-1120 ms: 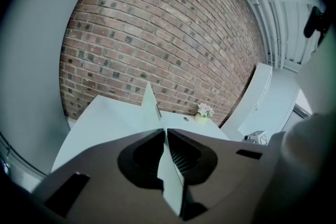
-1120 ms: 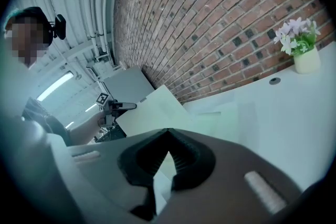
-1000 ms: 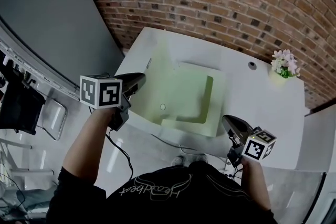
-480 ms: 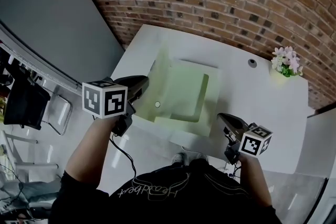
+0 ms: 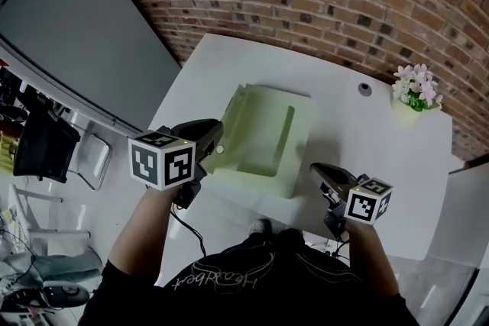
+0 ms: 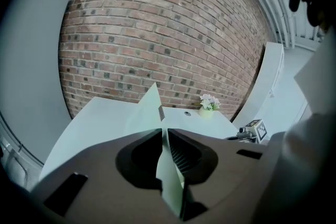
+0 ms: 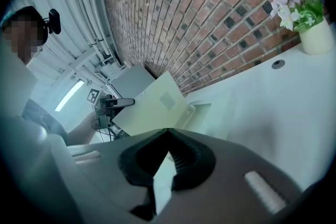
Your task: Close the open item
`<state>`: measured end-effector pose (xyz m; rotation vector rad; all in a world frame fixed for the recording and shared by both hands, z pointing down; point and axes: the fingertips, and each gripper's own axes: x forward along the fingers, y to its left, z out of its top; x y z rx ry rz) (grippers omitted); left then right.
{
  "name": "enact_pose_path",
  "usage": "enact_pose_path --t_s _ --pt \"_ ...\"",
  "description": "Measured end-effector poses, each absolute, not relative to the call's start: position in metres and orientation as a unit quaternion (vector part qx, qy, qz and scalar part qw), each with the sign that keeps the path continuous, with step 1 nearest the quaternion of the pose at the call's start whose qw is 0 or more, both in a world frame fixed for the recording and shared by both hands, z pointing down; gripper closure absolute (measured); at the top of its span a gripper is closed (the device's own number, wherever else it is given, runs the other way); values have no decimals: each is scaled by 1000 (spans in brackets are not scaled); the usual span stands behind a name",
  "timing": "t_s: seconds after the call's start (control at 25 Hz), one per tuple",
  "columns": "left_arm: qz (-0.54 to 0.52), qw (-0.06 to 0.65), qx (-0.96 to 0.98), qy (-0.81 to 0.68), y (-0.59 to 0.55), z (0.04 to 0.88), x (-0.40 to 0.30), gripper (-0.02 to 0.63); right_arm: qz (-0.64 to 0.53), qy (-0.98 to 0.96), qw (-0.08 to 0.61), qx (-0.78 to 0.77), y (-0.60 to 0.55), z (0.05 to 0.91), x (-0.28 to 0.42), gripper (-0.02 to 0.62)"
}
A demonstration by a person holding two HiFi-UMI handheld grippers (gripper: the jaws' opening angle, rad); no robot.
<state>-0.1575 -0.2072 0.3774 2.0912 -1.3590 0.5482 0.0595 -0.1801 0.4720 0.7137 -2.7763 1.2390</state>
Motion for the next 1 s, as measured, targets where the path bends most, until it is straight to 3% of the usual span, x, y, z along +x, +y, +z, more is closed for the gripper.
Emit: enact_pose_path --t_s 0.56,1.0 --pt "231 271 768 -532 -202 400 -103 574 369 -907 73 190 -183 495 70 592" --pt "252 247 761 -545 -196 419 -74 569 364 -915 68 159 -175 485 62 592"
